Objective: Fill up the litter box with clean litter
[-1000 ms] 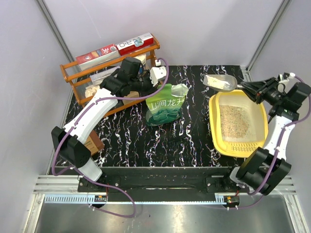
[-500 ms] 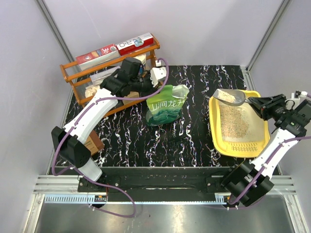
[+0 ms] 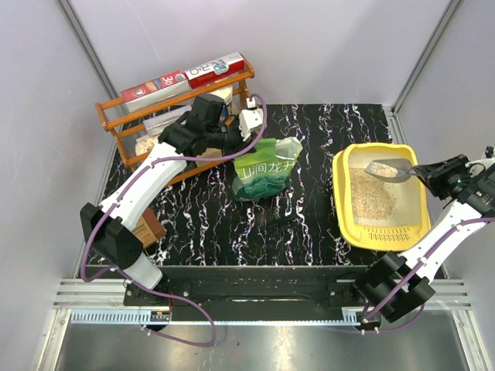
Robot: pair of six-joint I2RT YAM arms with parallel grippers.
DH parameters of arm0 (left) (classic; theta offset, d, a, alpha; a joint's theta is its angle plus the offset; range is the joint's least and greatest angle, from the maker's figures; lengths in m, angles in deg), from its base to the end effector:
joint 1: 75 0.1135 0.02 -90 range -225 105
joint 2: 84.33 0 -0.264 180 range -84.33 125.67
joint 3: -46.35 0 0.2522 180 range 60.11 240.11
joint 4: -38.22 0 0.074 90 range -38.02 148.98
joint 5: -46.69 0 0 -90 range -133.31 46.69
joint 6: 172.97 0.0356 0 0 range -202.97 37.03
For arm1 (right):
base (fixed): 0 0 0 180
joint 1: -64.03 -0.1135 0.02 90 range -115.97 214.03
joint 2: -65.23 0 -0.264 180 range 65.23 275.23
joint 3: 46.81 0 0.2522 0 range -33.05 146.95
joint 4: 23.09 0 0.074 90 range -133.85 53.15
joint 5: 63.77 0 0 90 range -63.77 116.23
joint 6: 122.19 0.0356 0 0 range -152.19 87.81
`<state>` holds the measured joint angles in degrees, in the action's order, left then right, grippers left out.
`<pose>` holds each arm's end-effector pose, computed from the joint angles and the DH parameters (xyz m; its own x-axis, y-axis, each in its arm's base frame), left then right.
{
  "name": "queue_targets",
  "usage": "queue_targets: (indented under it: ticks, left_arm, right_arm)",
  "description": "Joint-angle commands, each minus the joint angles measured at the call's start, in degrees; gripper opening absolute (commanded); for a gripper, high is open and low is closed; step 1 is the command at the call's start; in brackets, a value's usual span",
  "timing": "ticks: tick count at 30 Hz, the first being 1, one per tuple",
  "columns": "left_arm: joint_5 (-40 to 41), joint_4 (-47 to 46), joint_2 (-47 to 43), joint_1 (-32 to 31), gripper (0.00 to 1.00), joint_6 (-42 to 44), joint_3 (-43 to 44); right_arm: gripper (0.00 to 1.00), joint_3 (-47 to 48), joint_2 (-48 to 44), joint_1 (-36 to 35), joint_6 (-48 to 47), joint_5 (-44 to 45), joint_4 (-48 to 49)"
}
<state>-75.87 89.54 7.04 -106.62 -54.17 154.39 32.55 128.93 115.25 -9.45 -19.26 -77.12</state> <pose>0.2910 -0.2016 0.3906 -0.0298 0.4952 -0.8683 0.9508 0.2819 0.1282 0.1597 -0.1583 0.3568 -0.2827 0.7845 -0.5520 0.3313 0.6199 0.7113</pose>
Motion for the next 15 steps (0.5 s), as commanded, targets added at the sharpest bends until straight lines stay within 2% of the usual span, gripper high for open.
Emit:
queue_targets:
  ticks: [1, 2, 5, 12, 15]
  left_arm:
    - [-5.68, -8.2, -4.97, -0.46, 0.0, -1.02, 0.21]
    - [-5.59, -8.47, -5.24, -0.55, 0.0, -1.11, -0.32]
    - [-5.76, -10.31, -6.55, -0.55, 0.0, -1.2, -3.04]
    - [-6.29, -13.3, -7.09, -0.99, 0.0, -1.37, -6.39]
    - [-7.34, -13.83, -6.56, -1.08, 0.0, -1.64, -6.39]
  right_arm:
    - [0.0, 5.15, -1.03, 0.11, -16.48, 11.29, -6.13]
    - [0.0, 5.76, -1.04, 0.11, -20.59, 15.05, -6.92]
    - [0.0, 7.51, -1.12, 0.11, -27.72, 18.77, -9.82]
    - [0.0, 13.23, -1.21, -1.47, -41.18, 18.25, -19.84]
    - [0.0, 15.95, -1.12, -2.62, -47.07, 20.97, -22.13]
